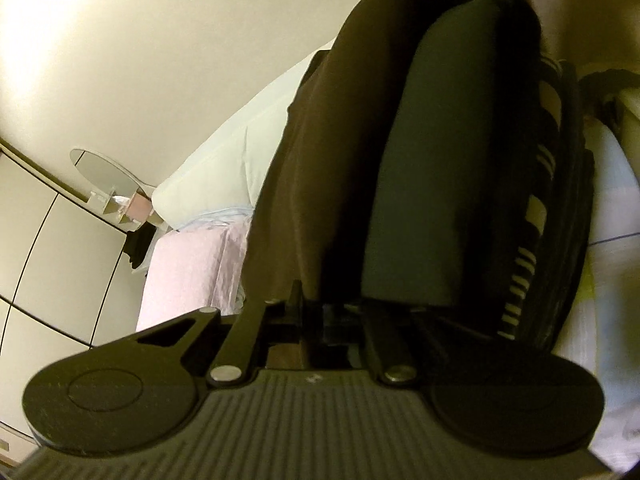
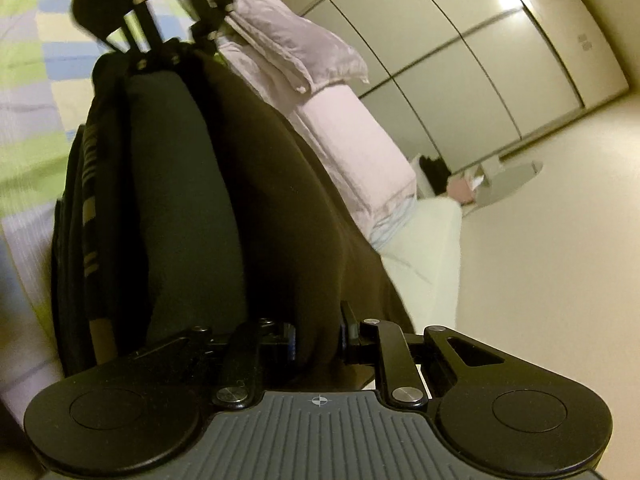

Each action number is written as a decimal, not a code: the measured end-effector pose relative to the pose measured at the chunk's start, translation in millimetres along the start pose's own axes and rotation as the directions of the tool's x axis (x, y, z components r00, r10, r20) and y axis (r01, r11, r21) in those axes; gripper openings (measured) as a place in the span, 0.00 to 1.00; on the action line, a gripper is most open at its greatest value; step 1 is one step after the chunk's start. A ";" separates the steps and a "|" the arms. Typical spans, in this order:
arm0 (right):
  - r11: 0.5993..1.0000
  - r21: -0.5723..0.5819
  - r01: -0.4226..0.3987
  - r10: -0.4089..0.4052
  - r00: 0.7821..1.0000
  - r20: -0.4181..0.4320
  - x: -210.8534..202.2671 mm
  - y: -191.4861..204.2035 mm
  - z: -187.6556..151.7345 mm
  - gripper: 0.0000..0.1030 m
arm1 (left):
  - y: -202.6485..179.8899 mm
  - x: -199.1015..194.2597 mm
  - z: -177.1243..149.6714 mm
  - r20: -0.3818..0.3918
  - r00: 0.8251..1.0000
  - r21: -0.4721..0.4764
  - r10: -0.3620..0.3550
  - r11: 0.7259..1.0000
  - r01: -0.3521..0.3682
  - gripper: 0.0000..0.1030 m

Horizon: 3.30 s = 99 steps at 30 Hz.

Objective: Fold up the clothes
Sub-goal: 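Carry the lifted shirt with both grippers over the stack of dark clothes, then lower the shirt onto the stack and open both grippers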

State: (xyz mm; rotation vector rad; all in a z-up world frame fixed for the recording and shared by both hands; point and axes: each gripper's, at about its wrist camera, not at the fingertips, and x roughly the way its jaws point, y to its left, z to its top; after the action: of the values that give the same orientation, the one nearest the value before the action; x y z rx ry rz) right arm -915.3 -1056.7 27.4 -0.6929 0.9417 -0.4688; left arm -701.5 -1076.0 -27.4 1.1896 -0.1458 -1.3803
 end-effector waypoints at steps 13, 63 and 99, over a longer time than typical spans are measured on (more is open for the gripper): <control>0.999 0.044 -0.026 0.025 1.000 0.009 -39.2 33.7 4.5 0.10 | -30.8 -54.6 3.3 0.013 1.000 -0.046 0.012 0.999 -0.011 0.04; 0.884 0.467 -0.041 -0.010 0.994 0.107 -112.7 49.4 24.7 0.59 | -1.3 -154.0 -25.0 0.089 0.996 -0.496 -0.004 0.867 0.048 0.34; 0.549 0.809 -0.207 0.058 0.976 0.211 -92.9 -10.0 -18.6 0.59 | 21.4 -113.3 -39.1 0.143 0.972 -0.663 -0.184 0.711 0.232 0.32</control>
State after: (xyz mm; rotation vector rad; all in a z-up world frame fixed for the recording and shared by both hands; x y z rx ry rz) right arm -979.8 -1010.4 80.0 0.2278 0.5017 -0.6418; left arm -691.6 -969.5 30.7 0.5437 0.4406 -1.4840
